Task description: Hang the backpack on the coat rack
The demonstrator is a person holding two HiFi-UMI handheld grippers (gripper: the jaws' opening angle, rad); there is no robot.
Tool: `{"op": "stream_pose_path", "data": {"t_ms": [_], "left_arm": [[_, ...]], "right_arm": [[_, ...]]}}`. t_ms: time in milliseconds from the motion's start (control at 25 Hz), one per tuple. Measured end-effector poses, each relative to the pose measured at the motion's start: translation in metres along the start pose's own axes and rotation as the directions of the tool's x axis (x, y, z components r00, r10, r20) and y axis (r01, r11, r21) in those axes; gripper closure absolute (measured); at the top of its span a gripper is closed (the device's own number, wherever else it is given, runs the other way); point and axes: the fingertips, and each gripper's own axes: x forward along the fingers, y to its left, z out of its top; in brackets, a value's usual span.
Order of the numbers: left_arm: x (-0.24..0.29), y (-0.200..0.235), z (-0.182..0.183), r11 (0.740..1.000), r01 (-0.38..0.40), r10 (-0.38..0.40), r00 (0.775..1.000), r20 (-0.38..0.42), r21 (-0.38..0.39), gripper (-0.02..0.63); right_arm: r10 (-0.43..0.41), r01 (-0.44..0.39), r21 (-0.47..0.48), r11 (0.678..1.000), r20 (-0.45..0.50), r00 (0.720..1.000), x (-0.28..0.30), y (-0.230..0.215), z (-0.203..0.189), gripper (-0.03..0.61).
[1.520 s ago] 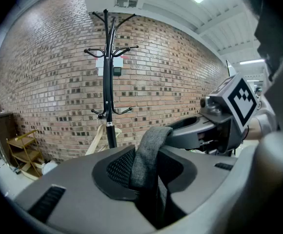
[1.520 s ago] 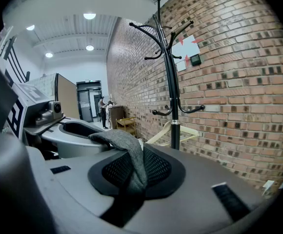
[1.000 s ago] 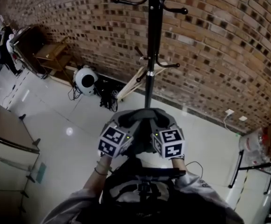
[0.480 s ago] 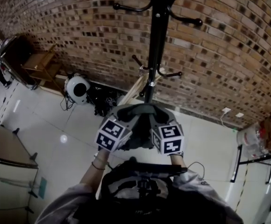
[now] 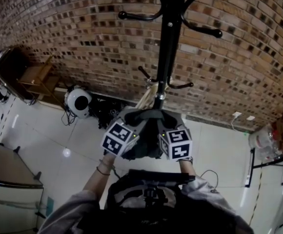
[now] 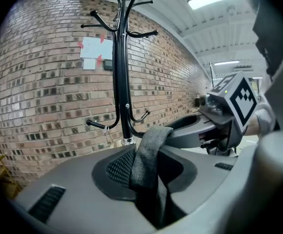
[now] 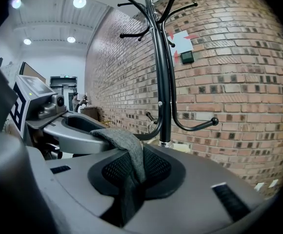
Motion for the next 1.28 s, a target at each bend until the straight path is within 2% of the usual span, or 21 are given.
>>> {"op": "stream_pose_path", "data": {"t_ms": [440,840,1000,1280], "left_arm": [[0.026,0.020,0.002,0.998,0.060,-0.060,0.998,-0.009,0.030,0.492],[0.060,0.026,-0.007,0.994,0.108,-0.108,0.994,-0.027,-0.003,0.492],[0.070,0.027,-0.007,0.992,0.130,-0.130,0.991,-0.016,0.000,0.491],[0.074,0.027,-0.007,0.995,0.096,-0.096,0.995,0.031,0.010,0.489]], "right_arm": [[-0.041,0.041,-0.017,0.999,-0.008,0.999,0.023,-0.016,0.008,0.509],[-0.080,0.080,-0.005,0.997,-0.044,0.996,0.046,-0.039,-0.005,0.509],[-0.077,0.076,-0.032,0.997,-0.049,0.996,0.051,-0.045,-0.012,0.506],[-0.093,0.092,-0.065,0.994,-0.023,0.995,0.051,-0.046,-0.019,0.486]]}}
